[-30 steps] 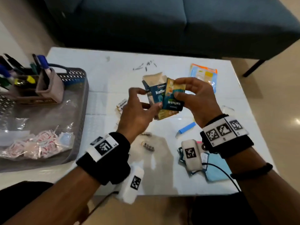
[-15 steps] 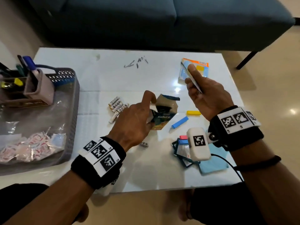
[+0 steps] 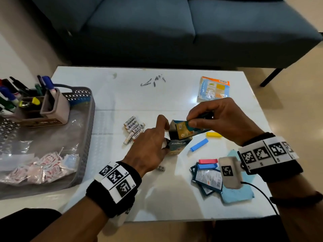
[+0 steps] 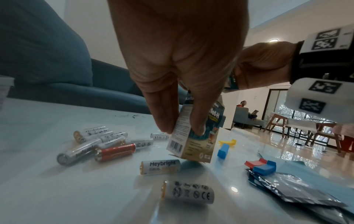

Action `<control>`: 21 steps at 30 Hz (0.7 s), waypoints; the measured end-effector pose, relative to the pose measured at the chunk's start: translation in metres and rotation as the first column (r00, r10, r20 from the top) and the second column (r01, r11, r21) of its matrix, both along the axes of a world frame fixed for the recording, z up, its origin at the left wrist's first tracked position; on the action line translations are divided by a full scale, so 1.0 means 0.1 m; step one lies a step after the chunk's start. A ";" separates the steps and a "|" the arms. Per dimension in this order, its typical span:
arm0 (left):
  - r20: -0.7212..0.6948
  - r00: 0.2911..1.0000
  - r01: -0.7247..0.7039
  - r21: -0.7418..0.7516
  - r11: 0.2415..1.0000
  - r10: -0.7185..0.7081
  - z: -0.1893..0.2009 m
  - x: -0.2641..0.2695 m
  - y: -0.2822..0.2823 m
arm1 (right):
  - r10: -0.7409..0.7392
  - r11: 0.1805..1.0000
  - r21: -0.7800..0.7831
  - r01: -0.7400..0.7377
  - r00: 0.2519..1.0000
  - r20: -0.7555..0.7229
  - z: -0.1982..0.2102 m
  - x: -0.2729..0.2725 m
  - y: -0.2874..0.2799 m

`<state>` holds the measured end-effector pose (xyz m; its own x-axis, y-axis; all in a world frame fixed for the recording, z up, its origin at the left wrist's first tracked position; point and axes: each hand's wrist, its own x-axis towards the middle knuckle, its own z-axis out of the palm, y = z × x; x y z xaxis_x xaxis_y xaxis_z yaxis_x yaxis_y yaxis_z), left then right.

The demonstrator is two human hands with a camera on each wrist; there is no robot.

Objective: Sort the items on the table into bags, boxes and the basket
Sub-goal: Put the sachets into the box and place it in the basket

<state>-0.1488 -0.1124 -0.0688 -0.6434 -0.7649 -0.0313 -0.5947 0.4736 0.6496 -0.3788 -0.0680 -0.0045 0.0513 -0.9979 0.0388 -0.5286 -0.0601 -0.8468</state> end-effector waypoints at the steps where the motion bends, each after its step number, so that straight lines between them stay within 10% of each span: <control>1: -0.001 1.000 -0.004 0.005 1.000 0.004 0.00 0.00 0.00 | 0.010 1.000 -0.010 -0.011 1.000 -0.026 0.00 -0.02 0.01; 10: 0.013 1.000 0.009 -0.001 1.000 -0.009 -0.03 -0.01 -0.03 | -0.021 0.977 -0.213 -0.028 0.974 -0.224 0.06 0.08 0.04; 21: 0.026 0.999 0.045 -0.043 0.998 -0.044 -0.03 -0.02 -0.02 | 0.164 0.975 -0.051 -0.215 0.860 -0.484 -0.12 0.25 0.00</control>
